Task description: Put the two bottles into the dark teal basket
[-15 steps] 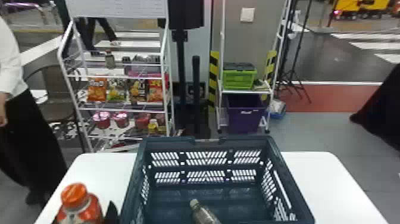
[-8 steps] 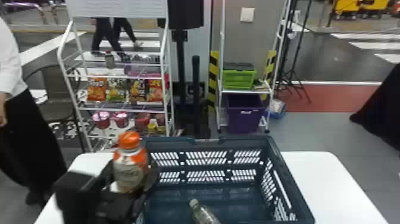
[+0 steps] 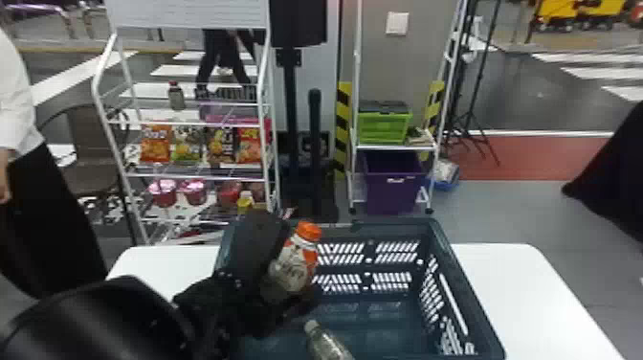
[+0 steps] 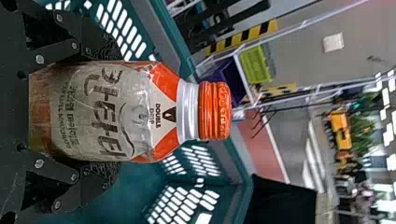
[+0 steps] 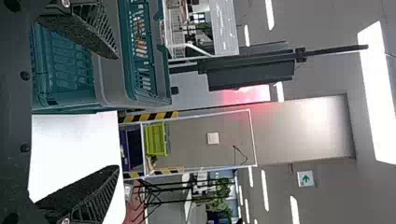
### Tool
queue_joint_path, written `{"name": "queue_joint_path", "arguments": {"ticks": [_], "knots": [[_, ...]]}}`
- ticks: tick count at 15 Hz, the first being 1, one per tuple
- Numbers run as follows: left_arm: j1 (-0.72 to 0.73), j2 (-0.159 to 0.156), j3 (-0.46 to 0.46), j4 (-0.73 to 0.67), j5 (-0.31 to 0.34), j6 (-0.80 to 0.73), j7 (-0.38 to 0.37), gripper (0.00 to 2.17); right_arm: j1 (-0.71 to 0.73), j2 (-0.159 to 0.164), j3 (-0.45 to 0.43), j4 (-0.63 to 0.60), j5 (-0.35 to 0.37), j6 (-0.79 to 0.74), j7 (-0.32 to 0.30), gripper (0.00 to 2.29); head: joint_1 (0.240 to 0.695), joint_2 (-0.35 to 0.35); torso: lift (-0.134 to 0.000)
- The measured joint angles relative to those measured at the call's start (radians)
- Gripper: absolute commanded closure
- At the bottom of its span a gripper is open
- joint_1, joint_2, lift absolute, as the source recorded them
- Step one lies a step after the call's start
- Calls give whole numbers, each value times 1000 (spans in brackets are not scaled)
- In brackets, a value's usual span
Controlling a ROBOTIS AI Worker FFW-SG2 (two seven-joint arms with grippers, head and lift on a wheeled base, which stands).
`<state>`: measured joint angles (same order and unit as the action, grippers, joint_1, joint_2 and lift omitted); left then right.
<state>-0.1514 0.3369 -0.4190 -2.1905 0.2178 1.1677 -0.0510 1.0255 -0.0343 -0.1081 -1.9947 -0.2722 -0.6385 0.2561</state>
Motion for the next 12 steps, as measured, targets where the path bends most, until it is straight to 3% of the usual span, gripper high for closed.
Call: {"name": "queue_joint_path", "arguments": {"ticks": [3,6,8,12], "knots": [[-178,2,-130,156,14,88,-88,2145,1,4,-14,7,-6,0,0,39,499,0,0],[-345,-17,-254,348,52,112,-174,2145,-1,6,-22,13,-14,5,0,43,499,0,0],[-433,-47,-346,468,53,162,-230,2145,-1,10,-28,15,-18,1,2,43,499,0,0],[-505,-96,-435,633,24,188,-310,2132,1,31,-44,16,-19,2,23,46,499,0,0]]}}
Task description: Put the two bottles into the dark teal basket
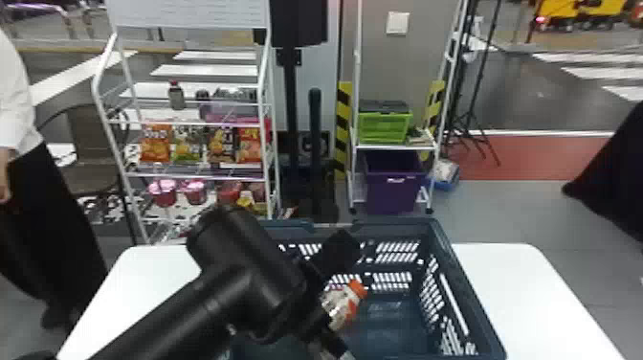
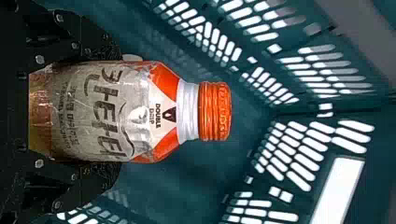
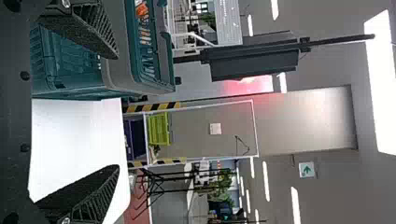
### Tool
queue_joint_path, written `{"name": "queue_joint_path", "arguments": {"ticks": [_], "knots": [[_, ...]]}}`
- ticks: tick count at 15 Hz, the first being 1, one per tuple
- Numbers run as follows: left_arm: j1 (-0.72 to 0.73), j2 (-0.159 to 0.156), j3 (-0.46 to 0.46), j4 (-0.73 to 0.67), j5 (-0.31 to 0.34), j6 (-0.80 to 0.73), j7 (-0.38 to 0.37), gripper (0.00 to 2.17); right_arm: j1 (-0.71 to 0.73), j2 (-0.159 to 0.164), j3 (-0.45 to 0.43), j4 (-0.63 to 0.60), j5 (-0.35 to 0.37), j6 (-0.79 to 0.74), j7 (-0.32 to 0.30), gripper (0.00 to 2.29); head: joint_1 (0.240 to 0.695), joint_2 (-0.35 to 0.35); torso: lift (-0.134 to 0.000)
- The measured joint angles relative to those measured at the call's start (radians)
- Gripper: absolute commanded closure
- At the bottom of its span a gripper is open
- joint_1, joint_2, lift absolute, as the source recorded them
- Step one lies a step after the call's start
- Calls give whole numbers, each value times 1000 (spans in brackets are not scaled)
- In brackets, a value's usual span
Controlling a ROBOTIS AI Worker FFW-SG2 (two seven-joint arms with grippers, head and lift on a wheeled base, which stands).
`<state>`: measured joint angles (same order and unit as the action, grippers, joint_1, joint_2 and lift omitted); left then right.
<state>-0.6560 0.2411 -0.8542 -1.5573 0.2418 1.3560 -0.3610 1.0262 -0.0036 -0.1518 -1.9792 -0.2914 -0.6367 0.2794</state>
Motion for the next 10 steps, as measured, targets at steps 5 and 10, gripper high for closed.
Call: {"name": "queue_joint_path", "arguments": {"ticks": [5,10], "knots": [[-9,-15,-5,50,-15,-7,-4,-2,-2,3,-2,-14,5,17,0,46,499,0,0],[8,8,62,-49,-12,-5,42,6,5,4,-3,-25,7,27,0,46,499,0,0]]}}
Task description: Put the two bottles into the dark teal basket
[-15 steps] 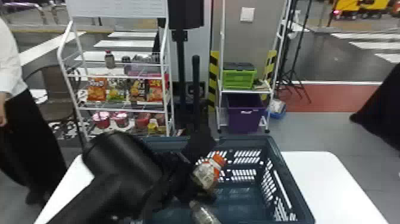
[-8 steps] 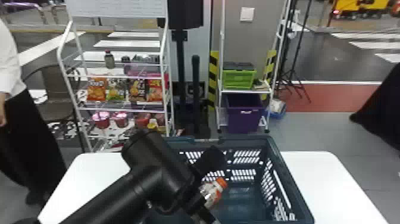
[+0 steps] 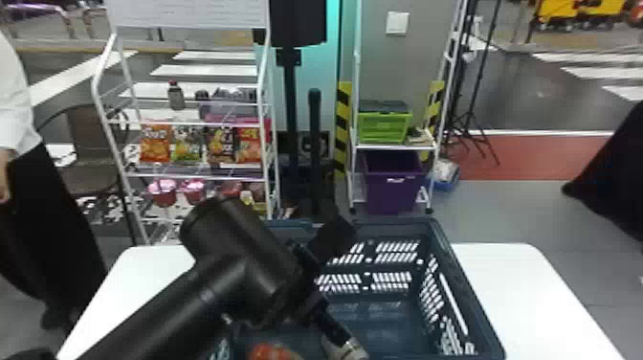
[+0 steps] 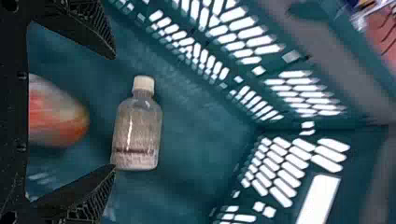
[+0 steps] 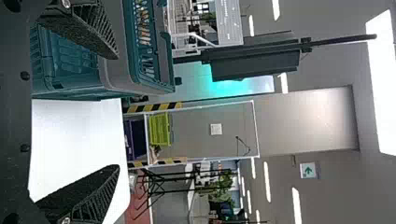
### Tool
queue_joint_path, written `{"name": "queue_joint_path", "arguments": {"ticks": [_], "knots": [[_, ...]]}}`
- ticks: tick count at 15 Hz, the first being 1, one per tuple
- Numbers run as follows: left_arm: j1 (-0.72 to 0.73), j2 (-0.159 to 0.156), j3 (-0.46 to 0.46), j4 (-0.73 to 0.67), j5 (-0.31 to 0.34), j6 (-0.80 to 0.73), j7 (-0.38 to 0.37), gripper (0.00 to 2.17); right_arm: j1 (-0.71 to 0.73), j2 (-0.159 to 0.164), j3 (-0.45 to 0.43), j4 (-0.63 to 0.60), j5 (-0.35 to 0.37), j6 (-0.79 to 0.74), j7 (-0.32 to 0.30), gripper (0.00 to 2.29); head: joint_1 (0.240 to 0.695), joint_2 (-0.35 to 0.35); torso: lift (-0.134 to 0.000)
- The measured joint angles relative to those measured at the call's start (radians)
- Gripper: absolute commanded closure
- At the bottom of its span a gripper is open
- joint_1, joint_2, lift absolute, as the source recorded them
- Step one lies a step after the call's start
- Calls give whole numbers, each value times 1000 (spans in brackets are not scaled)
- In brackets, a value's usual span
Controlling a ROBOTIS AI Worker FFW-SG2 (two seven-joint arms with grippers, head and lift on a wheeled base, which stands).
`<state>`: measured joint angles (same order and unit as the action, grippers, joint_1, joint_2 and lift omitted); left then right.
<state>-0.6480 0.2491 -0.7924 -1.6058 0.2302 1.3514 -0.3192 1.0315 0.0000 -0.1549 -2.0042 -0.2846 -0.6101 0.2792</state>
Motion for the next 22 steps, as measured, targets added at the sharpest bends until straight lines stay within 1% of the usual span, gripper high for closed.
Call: {"name": "queue_joint_path", "arguments": {"ticks": [2,4,6,9,11,12,13,15,16,18,20,22], "knots": [[55,33,98,-110,19,-20,85,16,4,0,-1,-3,0,2,0,46,499,0,0],[157,76,228,-269,58,-74,191,16,6,0,-2,-5,0,2,0,46,499,0,0],[291,102,348,-423,85,-148,269,16,9,0,-3,-7,0,2,1,46,499,0,0],[525,136,498,-629,97,-251,387,16,17,0,-5,-13,-1,1,12,46,499,0,0],[694,145,596,-753,102,-316,454,16,20,0,-10,-17,-5,-3,27,46,499,0,0],[796,144,644,-801,102,-411,470,16,21,0,-10,-18,-5,-4,30,46,499,0,0],[902,137,685,-830,95,-555,480,16,21,0,-11,-19,-4,-4,34,46,499,0,0],[1085,124,728,-854,75,-812,517,16,21,0,-11,-22,-1,0,45,46,499,0,0],[1161,111,739,-853,59,-924,522,16,21,0,-11,-28,1,5,46,46,499,0,0],[1317,69,748,-813,24,-1181,522,16,24,0,-11,-46,7,29,46,46,499,0,0],[1425,29,749,-742,1,-1396,520,16,31,0,-11,-66,15,54,47,46,499,0,0],[1504,-12,745,-657,-24,-1573,522,16,39,0,-11,-87,27,83,48,46,499,0,0]]}}
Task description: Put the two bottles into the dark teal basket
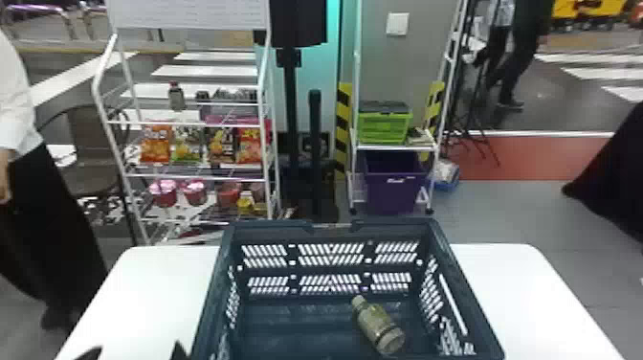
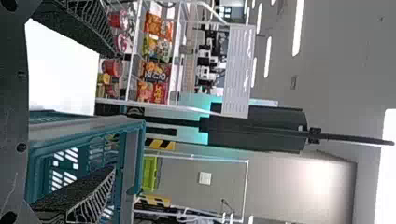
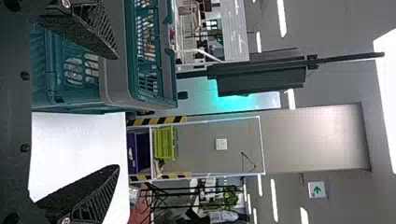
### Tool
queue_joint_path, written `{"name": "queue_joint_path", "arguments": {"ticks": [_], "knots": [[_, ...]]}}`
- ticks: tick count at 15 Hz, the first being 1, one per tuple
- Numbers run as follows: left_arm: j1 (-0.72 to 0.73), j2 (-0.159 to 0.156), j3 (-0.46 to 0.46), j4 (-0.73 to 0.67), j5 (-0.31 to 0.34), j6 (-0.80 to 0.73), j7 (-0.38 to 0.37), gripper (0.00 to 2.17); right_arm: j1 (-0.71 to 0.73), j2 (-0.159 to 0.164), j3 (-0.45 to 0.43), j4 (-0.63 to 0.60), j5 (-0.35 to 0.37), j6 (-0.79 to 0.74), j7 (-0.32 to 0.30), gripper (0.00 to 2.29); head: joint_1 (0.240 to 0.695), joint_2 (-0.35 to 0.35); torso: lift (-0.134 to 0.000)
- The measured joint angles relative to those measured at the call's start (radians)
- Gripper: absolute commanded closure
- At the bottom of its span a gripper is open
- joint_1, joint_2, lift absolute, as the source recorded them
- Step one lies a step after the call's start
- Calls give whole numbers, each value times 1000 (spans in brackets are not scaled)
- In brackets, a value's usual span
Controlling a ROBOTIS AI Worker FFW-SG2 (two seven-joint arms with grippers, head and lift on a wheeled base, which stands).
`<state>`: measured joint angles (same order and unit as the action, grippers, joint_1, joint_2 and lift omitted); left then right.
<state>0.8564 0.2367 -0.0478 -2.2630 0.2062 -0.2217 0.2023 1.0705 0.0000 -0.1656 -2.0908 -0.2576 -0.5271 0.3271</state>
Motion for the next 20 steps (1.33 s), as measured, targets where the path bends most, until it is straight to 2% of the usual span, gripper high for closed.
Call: {"name": "queue_joint_path", "arguments": {"ticks": [3,6,11,20], "knots": [[74,-31,-11,88,-9,-172,15,16,0,0,5,-26,22,66,0,46,499,0,0],[102,-42,-44,137,-50,-243,79,16,-10,0,16,-38,44,111,7,43,499,0,0],[117,-42,-81,154,-82,-267,112,16,-22,-6,32,-44,52,135,7,43,499,0,0],[134,-41,-108,165,-91,-282,141,19,-22,-12,34,-66,55,171,7,43,499,0,0]]}}
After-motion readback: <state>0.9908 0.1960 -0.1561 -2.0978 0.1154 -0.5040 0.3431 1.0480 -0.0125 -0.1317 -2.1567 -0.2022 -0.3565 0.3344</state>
